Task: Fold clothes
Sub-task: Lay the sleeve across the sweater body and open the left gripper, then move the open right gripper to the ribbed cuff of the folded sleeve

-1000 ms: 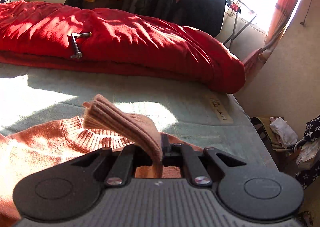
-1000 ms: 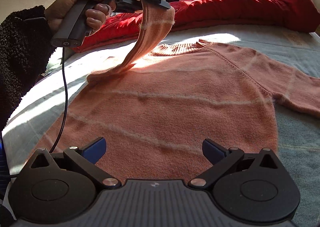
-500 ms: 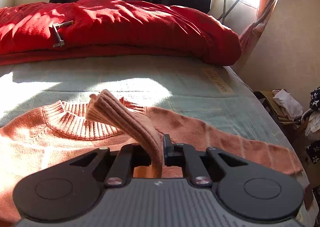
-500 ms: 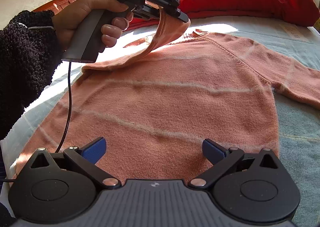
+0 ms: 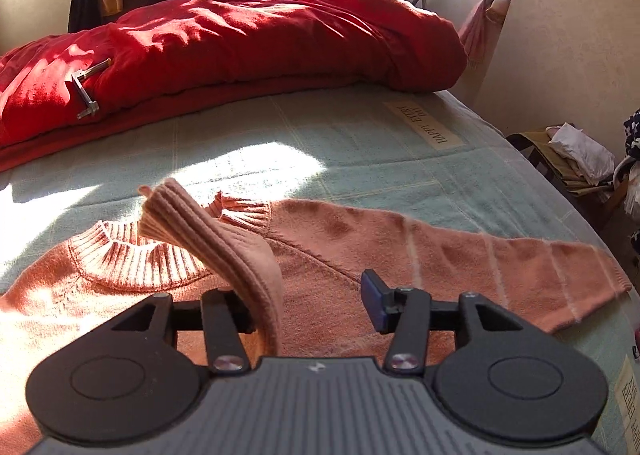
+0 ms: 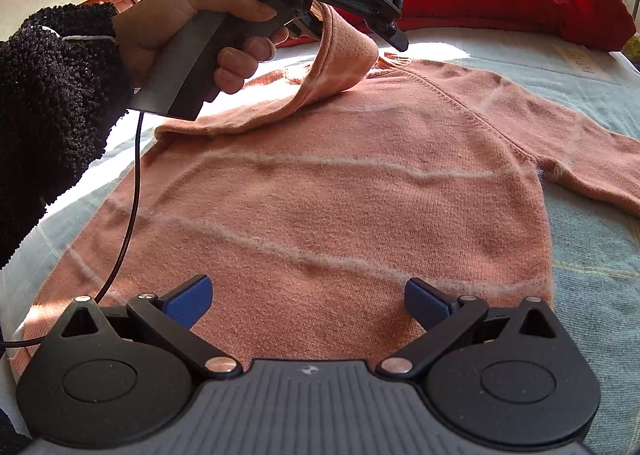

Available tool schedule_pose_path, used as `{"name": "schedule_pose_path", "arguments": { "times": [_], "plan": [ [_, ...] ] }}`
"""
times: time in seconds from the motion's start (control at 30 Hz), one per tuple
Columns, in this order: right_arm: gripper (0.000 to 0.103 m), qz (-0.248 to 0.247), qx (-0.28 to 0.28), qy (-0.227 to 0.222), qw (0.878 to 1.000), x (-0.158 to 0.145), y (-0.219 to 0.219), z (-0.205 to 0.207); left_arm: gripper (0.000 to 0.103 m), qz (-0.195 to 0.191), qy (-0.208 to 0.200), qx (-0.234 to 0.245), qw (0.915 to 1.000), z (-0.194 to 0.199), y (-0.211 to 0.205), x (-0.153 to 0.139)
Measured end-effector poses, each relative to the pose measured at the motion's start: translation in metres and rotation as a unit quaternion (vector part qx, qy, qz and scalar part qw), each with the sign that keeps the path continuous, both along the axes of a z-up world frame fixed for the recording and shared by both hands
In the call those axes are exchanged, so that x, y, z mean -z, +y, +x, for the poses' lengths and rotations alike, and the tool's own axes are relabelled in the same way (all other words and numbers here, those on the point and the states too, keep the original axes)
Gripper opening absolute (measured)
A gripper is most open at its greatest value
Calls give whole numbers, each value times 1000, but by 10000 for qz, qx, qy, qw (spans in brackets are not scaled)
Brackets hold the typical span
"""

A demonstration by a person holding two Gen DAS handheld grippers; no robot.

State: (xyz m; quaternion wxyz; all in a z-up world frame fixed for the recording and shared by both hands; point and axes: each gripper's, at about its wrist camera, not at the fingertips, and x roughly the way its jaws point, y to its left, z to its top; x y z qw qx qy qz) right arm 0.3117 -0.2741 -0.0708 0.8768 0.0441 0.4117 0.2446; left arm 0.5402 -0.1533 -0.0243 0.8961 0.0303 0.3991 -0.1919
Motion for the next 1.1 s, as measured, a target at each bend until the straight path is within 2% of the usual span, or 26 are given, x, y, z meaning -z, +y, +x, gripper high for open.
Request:
{"name": "schedule_pose_path", "arguments": {
  "times": [0.23,0.37,0.47,0.6,0.83,0.97,1.1],
  "plan": [
    [103,-11,59,18,10000,0,-3,0,52,389,-53,281,9988,-2,-18,2],
    [103,-7,62,18,10000,0,-3,1,57,796,-288,568,9948,-8,-30,0],
    [103,-3,60,13,10000,0,-4,1,58,791,-375,729,9935,-13,-32,-2],
    [103,4,90,4,10000,-1,-6,0,59,556,-248,716,9956,-14,-15,-5],
    [103,15,151,9,9999,-1,-10,0,60,-2,-8,238,9997,-18,70,-20],
    [103,-43,139,-8,9999,-3,-6,3,66,-412,-39,-169,9990,-34,135,-33],
    [103,1,97,-30,9999,-7,-2,6,71,-289,-100,-764,9966,-52,195,-27]
  ]
}}
